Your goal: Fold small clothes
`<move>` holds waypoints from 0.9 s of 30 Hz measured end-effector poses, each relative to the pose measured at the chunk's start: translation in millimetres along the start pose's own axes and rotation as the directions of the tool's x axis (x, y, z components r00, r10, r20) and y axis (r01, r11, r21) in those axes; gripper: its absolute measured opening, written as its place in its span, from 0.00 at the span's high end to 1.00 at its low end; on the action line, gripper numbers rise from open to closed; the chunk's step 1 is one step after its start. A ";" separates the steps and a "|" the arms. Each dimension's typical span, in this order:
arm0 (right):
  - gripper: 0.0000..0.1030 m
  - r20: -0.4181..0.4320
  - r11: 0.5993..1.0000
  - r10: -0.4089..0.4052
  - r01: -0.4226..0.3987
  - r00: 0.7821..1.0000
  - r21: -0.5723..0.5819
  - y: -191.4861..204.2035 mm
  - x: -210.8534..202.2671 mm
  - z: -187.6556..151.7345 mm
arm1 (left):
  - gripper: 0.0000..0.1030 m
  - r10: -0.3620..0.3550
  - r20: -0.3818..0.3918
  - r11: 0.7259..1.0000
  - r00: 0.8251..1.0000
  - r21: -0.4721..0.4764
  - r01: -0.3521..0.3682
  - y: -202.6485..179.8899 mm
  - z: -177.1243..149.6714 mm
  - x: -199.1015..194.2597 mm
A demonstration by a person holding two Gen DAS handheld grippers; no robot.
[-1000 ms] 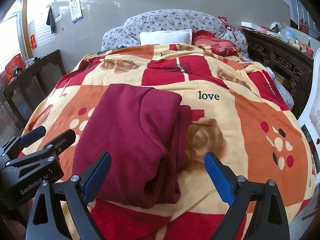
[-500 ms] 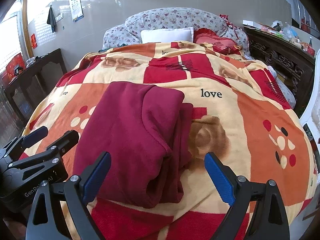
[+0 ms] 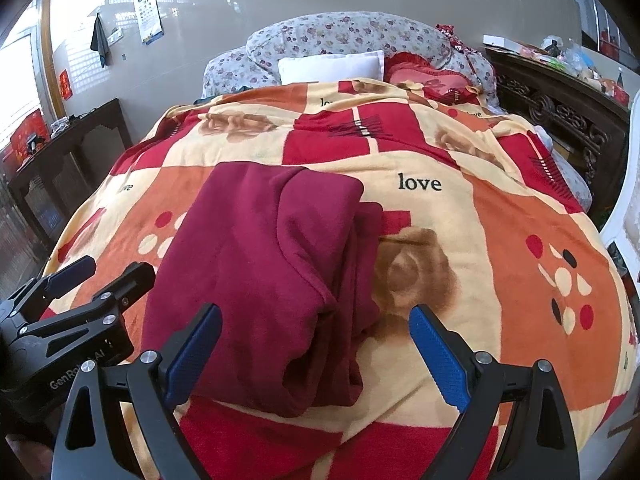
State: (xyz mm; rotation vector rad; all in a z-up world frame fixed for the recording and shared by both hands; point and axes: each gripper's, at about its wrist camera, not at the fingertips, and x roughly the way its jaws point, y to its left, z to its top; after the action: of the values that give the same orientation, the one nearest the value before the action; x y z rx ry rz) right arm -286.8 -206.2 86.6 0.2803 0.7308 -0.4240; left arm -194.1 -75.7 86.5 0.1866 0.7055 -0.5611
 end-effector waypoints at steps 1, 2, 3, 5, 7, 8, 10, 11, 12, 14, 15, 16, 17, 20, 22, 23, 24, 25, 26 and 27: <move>0.06 0.000 1.000 0.000 0.000 1.000 0.000 0.1 0.1 -0.2 | 0.21 0.000 0.001 1.000 1.000 0.001 0.000 0.0 0.1 0.1; 0.06 0.000 1.000 0.000 0.000 1.000 -0.001 0.0 0.2 -0.2 | 0.21 0.001 0.000 1.000 1.000 0.001 -0.001 0.3 0.0 0.5; 0.06 -0.001 1.000 0.000 0.000 1.000 -0.001 0.2 0.1 -0.4 | 0.21 0.000 -0.002 1.000 1.000 0.001 0.000 0.0 0.1 0.2; 0.06 -0.003 1.000 -0.001 0.001 1.000 -0.005 -0.5 1.1 -0.4 | 0.21 -0.001 -0.003 1.000 1.000 0.001 0.001 0.5 -0.3 0.3; 0.06 -0.006 1.000 0.001 -0.001 1.000 -0.008 -0.7 2.2 -0.6 | 0.21 -0.001 -0.002 1.000 1.000 0.002 0.001 -0.4 -0.5 1.6; 0.06 -0.007 1.000 0.002 -0.002 1.000 -0.009 -0.7 2.6 -0.8 | 0.21 -0.002 -0.003 1.000 1.000 0.003 0.002 -0.2 -0.7 1.8; 0.06 -0.009 1.000 0.001 -0.001 1.000 -0.009 -0.6 3.1 -0.8 | 0.21 0.000 -0.001 1.000 1.000 0.001 0.000 -1.1 -0.4 1.3; 0.06 -0.010 1.000 0.002 -0.002 1.000 -0.008 -0.4 3.2 -0.9 | 0.21 0.001 0.000 1.000 1.000 0.001 -0.001 -0.5 -0.7 1.5; 0.06 -0.010 1.000 0.003 -0.003 1.000 -0.008 -0.5 3.0 -0.9 | 0.21 0.000 -0.001 1.000 1.000 0.001 0.000 -1.2 -0.3 1.4; 0.06 -0.010 1.000 0.003 -0.003 1.000 -0.010 -0.2 3.2 -1.0 | 0.21 -0.001 -0.003 1.000 1.000 0.001 0.001 -0.9 -0.5 1.8; 0.06 -0.010 1.000 0.003 -0.003 1.000 -0.009 -0.2 3.3 -0.9 | 0.21 0.000 -0.002 1.000 1.000 0.001 0.000 -1.5 -0.3 1.3; 0.06 -0.011 1.000 0.003 -0.003 1.000 -0.010 -0.1 3.4 -0.9 | 0.21 0.000 -0.001 1.000 1.000 0.000 0.000 -1.5 -0.3 1.3; 0.06 -0.010 1.000 0.003 -0.003 1.000 -0.008 0.1 3.1 -1.0 | 0.21 0.000 -0.002 1.000 1.000 0.000 0.000 -1.4 -0.1 1.5; 0.06 -0.013 1.000 0.003 -0.003 1.000 -0.007 0.6 3.9 -1.0 | 0.21 0.000 -0.004 1.000 1.000 0.001 0.000 -1.6 -0.1 1.4; 0.06 -0.017 1.000 0.005 -0.005 1.000 -0.009 0.9 5.4 -1.3 | 0.21 0.001 -0.002 1.000 1.000 0.001 -0.001 -1.6 -0.2 1.5; 0.06 -0.018 1.000 0.005 -0.005 1.000 -0.010 1.2 6.1 -1.0 | 0.21 0.000 -0.003 1.000 1.000 0.001 0.000 -1.6 -0.1 1.5; 0.06 -0.019 1.000 0.006 -0.006 1.000 -0.011 1.2 6.7 -1.1 | 0.21 -0.001 -0.003 1.000 1.000 0.001 0.001 -1.6 -0.1 1.6; 0.06 -0.021 1.000 0.006 -0.007 1.000 -0.011 1.3 7.3 -1.1 | 0.21 0.000 -0.003 1.000 1.000 0.002 0.000 -1.7 -0.1 1.6; 0.06 -0.023 1.000 0.007 -0.008 1.000 -0.013 1.0 8.1 -0.7 | 0.21 0.001 -0.003 1.000 1.000 0.002 -0.001 -1.8 -0.1 1.4; 0.06 -0.024 1.000 0.008 -0.009 1.000 -0.015 0.7 9.0 -0.1 | 0.21 0.001 -0.001 1.000 1.000 0.003 -0.001 -1.2 -0.7 1.6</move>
State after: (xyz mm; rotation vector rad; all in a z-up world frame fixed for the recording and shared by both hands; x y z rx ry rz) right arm -280.5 -208.0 80.3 0.2743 0.7559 -0.4072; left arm -194.2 -77.2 85.0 0.1896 0.7052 -0.5616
